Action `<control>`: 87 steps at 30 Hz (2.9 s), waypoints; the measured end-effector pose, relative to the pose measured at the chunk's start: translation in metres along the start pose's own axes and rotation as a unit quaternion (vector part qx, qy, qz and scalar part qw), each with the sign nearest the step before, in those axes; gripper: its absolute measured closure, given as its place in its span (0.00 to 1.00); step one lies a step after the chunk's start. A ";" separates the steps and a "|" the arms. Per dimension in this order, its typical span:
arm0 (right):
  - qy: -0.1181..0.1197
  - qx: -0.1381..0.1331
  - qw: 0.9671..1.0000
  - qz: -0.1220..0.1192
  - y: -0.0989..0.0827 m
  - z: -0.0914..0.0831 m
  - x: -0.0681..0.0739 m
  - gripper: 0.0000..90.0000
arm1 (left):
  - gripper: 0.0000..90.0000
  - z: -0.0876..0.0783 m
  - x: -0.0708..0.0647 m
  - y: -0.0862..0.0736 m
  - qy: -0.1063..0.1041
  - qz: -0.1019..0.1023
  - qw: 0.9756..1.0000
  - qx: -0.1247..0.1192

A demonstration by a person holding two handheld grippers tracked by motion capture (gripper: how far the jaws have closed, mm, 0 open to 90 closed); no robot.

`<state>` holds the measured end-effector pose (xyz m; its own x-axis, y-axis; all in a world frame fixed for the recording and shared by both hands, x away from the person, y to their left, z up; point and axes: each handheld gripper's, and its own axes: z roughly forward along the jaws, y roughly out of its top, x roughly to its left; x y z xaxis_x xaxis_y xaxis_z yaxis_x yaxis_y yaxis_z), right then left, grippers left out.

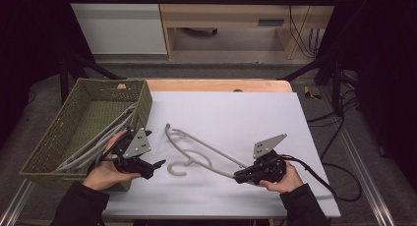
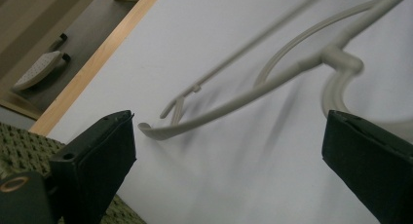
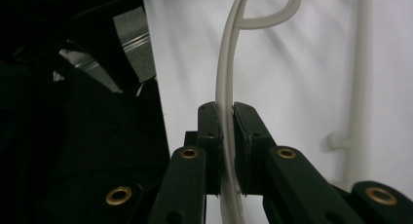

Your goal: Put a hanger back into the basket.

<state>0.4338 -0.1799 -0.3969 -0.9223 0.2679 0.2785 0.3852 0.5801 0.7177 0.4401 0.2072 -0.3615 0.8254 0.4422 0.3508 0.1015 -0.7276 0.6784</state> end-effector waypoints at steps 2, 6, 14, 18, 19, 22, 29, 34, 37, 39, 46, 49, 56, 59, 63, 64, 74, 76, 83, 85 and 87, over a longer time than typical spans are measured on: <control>-0.019 0.024 1.000 -0.004 -0.002 0.005 0.000 0.92 | 0.08 0.003 -0.001 0.001 0.001 0.012 1.000 0.017; -0.027 0.043 0.999 -0.002 -0.006 0.011 0.001 0.92 | 0.08 0.005 -0.009 -0.003 -0.004 0.019 1.000 0.015; -0.041 0.102 0.994 -0.021 -0.030 0.038 -0.011 0.92 | 0.09 -0.004 -0.018 -0.002 0.007 0.022 1.000 -0.001; -0.054 0.108 0.992 -0.028 -0.034 0.044 -0.014 0.92 | 0.09 -0.004 -0.014 -0.003 0.012 0.010 1.000 -0.002; -0.060 0.110 0.991 -0.037 -0.035 0.045 -0.014 0.91 | 0.09 -0.004 -0.014 -0.003 0.013 0.007 1.000 -0.004; -0.071 0.122 0.989 -0.039 -0.037 0.050 -0.013 0.91 | 0.09 -0.005 -0.014 -0.003 0.014 0.001 1.000 -0.007; -0.085 0.124 0.988 -0.045 -0.036 0.059 -0.013 0.83 | 0.09 -0.007 -0.014 -0.005 0.016 -0.009 1.000 -0.015; -0.104 0.142 0.982 -0.063 -0.033 0.062 -0.007 0.88 | 0.09 -0.009 -0.013 -0.005 0.016 -0.012 1.000 -0.023; -0.099 0.144 0.982 -0.068 -0.032 0.063 -0.008 0.92 | 0.09 -0.010 -0.013 -0.006 0.014 -0.014 1.000 -0.024; -0.094 0.141 0.984 -0.061 -0.032 0.062 -0.010 0.92 | 0.09 -0.010 -0.012 -0.006 0.013 -0.016 0.999 -0.026; -0.053 0.099 0.993 -0.043 -0.025 0.048 -0.014 0.92 | 0.09 -0.011 -0.013 -0.007 0.004 -0.007 1.000 -0.027; -0.038 0.074 0.996 -0.042 -0.022 0.036 -0.010 0.92 | 0.08 -0.012 -0.013 -0.006 0.000 -0.003 1.000 -0.029; 0.001 0.014 0.999 -0.050 -0.014 0.011 -0.001 0.92 | 0.08 -0.008 -0.016 -0.003 -0.011 0.019 1.000 -0.018; 0.006 0.015 0.998 -0.052 -0.012 0.009 0.002 0.92 | 0.08 -0.004 -0.019 0.001 -0.009 0.041 0.999 -0.008; 0.023 0.020 0.998 -0.062 -0.009 0.010 0.007 0.92 | 0.10 0.003 -0.024 0.009 -0.002 0.093 0.996 0.010; 0.026 0.021 0.997 -0.064 -0.008 0.011 0.009 0.92 | 0.11 0.005 -0.025 0.010 0.000 0.102 0.995 0.010; 0.055 0.028 0.996 -0.069 -0.010 0.014 0.013 0.92 | 0.34 0.031 -0.039 0.016 0.001 0.209 0.977 0.035; 0.057 0.029 0.995 -0.070 -0.010 0.013 0.014 0.92 | 0.42 0.033 -0.041 0.015 0.004 0.219 0.975 0.037; 0.065 0.029 0.995 -0.069 -0.009 0.013 0.013 0.92 | 0.69 0.028 -0.041 0.013 0.002 0.241 0.970 0.033; 0.061 0.026 0.995 -0.072 -0.009 0.012 0.013 0.92 | 0.71 0.027 -0.042 0.012 0.004 0.247 0.968 0.031; 0.059 0.019 0.995 -0.072 -0.009 0.009 0.013 0.92 | 0.74 0.026 -0.042 0.011 0.002 0.244 0.969 0.033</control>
<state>0.4186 -0.1746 -0.4055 -0.9646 0.0883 0.2484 0.2467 0.6347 0.7324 0.4206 0.1669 -0.3853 0.7821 0.0391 0.6219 -0.2653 -0.8821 0.3892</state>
